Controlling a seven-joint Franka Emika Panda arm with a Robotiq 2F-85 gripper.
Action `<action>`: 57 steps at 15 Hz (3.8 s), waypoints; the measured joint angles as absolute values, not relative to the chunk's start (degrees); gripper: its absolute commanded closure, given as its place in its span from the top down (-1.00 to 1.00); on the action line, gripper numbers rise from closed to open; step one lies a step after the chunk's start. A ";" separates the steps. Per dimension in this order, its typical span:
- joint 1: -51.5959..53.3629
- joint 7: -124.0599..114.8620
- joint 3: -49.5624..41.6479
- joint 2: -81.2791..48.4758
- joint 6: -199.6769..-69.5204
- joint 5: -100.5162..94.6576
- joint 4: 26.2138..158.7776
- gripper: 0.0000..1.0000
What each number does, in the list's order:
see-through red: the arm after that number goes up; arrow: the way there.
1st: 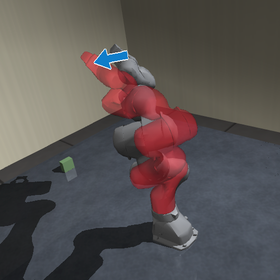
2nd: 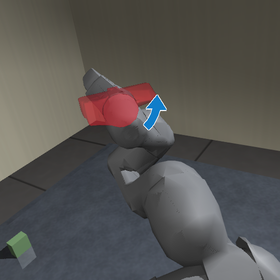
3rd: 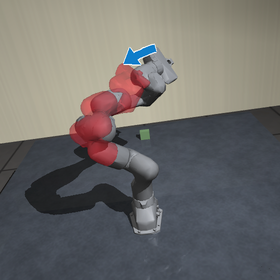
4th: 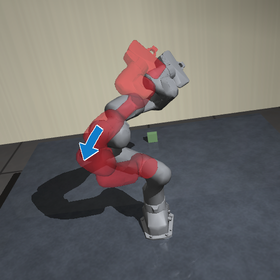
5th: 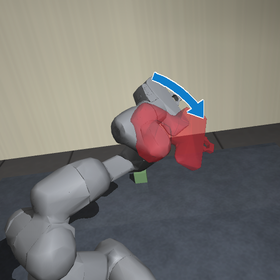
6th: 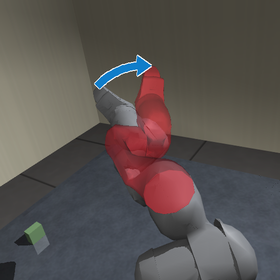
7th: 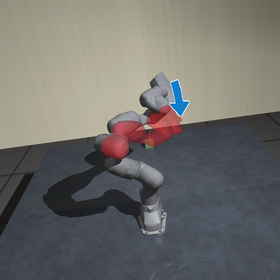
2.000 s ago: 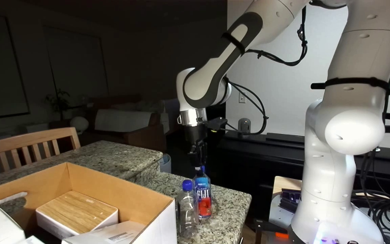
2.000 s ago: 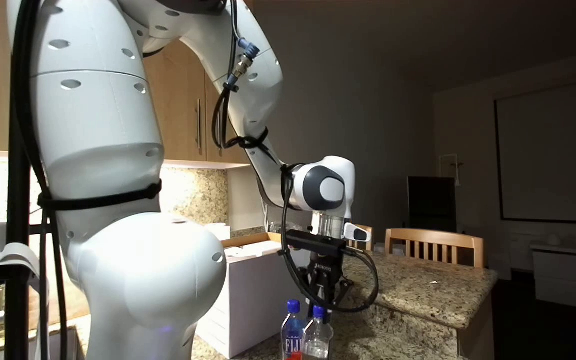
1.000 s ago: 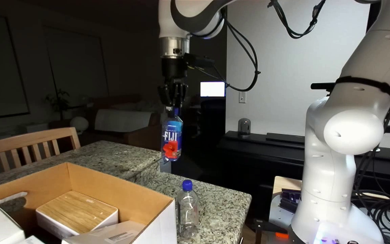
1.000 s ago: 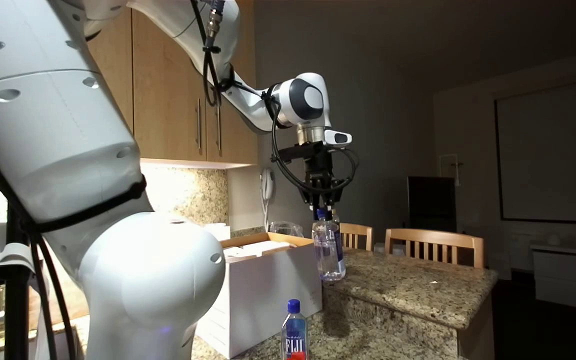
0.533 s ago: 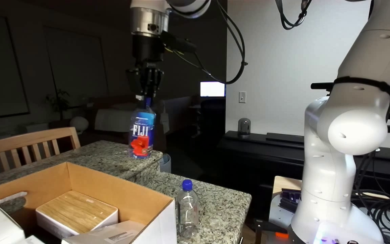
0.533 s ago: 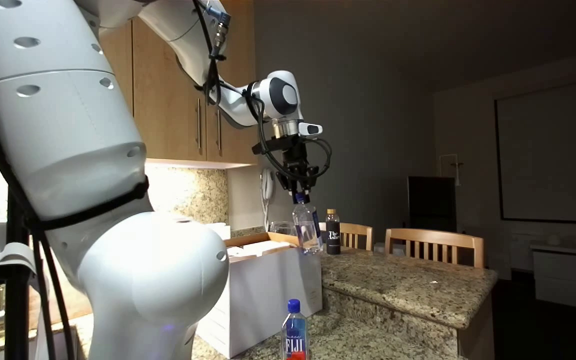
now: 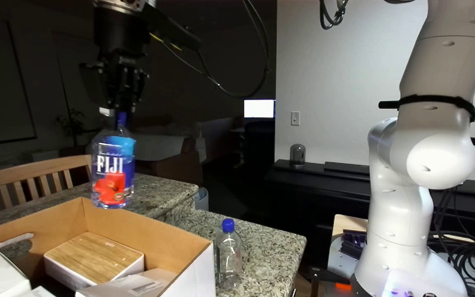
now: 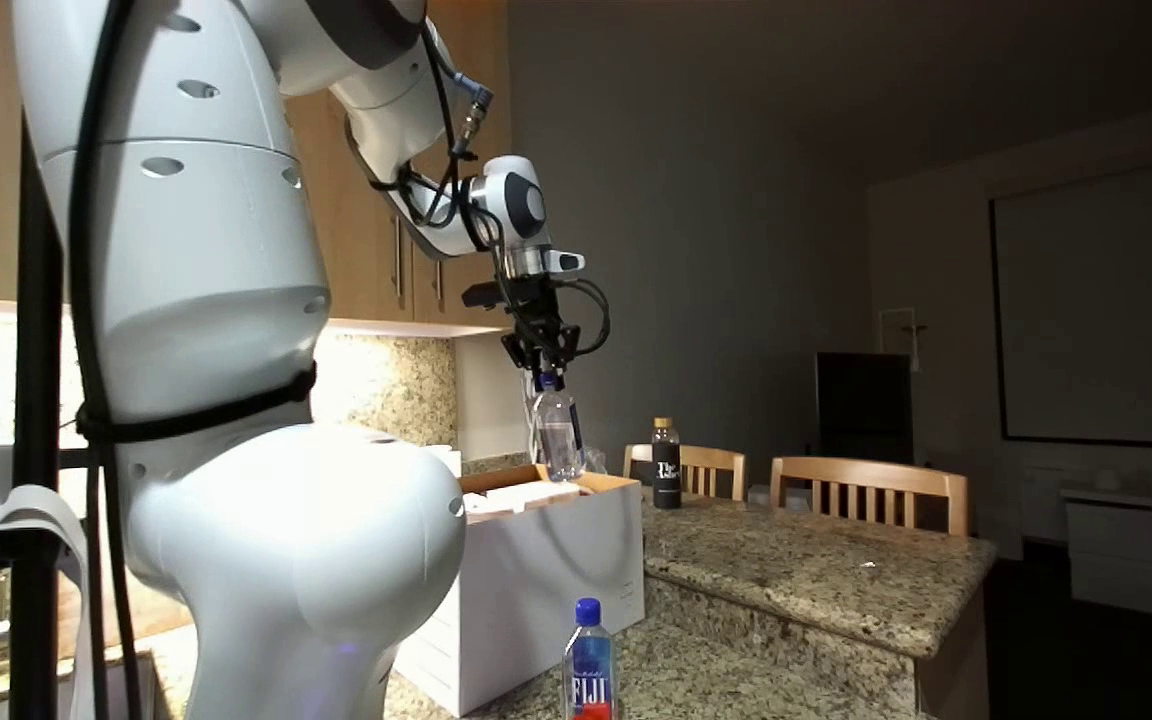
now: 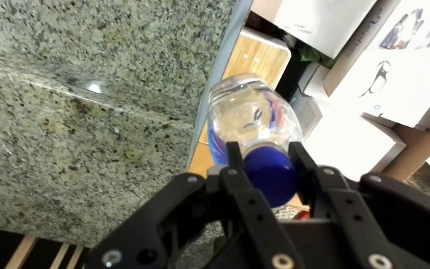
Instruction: Put the water bottles in the box.
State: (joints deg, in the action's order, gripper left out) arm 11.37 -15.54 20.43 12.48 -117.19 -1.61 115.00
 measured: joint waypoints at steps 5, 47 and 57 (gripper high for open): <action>13.87 -17.14 22.10 5.06 -115.38 -4.68 108.13 -0.70; 9.80 -2.76 4.96 15.11 -110.21 3.83 124.13 1.00; 9.87 9.84 1.02 19.07 -132.10 6.80 159.02 1.00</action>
